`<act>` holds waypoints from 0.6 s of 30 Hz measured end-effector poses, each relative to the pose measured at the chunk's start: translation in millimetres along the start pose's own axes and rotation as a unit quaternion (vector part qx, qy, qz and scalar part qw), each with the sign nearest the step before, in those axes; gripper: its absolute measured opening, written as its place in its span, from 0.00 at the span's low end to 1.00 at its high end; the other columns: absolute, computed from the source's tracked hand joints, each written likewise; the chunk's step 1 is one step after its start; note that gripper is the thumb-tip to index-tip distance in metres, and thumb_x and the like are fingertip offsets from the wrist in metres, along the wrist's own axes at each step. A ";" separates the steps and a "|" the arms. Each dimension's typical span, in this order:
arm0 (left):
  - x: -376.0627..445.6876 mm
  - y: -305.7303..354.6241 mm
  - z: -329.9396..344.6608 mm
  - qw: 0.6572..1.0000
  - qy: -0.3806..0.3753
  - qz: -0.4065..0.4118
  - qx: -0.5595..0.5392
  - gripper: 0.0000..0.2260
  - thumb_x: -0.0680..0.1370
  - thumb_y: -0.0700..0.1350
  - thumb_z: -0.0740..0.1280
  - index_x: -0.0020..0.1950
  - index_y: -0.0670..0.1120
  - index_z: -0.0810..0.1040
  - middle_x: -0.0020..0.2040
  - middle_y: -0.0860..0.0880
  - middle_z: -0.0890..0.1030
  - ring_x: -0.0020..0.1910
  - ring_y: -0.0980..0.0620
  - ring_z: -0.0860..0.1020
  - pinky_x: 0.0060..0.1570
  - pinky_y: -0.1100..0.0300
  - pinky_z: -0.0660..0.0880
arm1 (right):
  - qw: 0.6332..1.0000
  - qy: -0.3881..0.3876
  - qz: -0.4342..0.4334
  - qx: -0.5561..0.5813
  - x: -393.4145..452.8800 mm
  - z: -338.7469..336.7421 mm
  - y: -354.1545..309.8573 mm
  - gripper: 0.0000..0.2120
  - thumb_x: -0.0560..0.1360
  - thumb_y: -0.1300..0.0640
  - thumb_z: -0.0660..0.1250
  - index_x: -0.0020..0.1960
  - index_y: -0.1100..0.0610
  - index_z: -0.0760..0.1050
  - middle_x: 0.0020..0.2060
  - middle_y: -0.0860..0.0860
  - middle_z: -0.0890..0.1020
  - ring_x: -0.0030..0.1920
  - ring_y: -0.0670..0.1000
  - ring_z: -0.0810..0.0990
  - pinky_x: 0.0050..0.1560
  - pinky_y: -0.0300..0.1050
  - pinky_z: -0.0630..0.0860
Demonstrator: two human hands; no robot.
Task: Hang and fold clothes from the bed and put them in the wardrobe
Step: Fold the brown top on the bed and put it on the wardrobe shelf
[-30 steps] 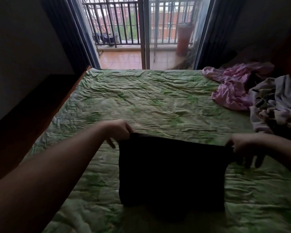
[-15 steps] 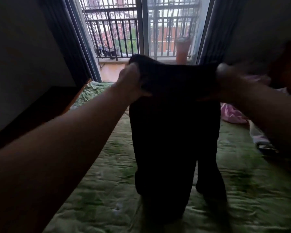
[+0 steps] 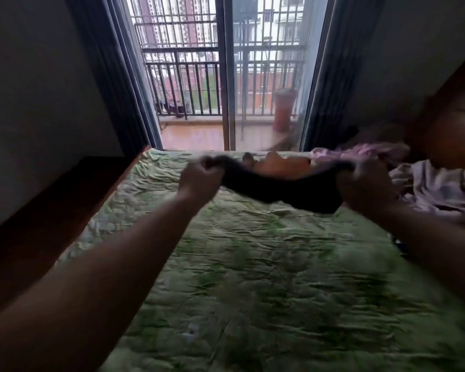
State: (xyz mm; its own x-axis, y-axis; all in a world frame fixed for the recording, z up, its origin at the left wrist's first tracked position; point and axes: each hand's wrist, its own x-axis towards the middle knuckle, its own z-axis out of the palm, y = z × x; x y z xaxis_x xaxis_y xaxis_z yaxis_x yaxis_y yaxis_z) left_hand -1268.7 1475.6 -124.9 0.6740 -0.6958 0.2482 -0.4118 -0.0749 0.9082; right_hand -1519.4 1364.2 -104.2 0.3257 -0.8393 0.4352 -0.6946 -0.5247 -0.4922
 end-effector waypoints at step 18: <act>-272.7 -354.5 69.9 0.738 -0.421 -0.147 0.506 0.14 0.76 0.49 0.64 0.60 0.50 0.70 0.58 0.47 0.79 0.58 0.43 0.78 0.50 0.53 0.74 | 0.800 -0.524 0.061 -0.287 -344.9 246.8 170.8 0.12 0.76 0.53 0.57 0.56 0.50 0.75 0.56 0.49 0.80 0.58 0.52 0.79 0.53 0.44 0.72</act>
State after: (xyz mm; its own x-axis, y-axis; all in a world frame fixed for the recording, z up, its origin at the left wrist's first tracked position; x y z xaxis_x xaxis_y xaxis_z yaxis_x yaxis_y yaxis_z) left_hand -1349.4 1642.0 -538.1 0.3800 -0.7087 -0.5944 -0.8588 -0.5090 0.0578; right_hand -1592.1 1529.0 -524.4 0.3837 -0.6948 -0.6084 -0.8439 -0.5314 0.0746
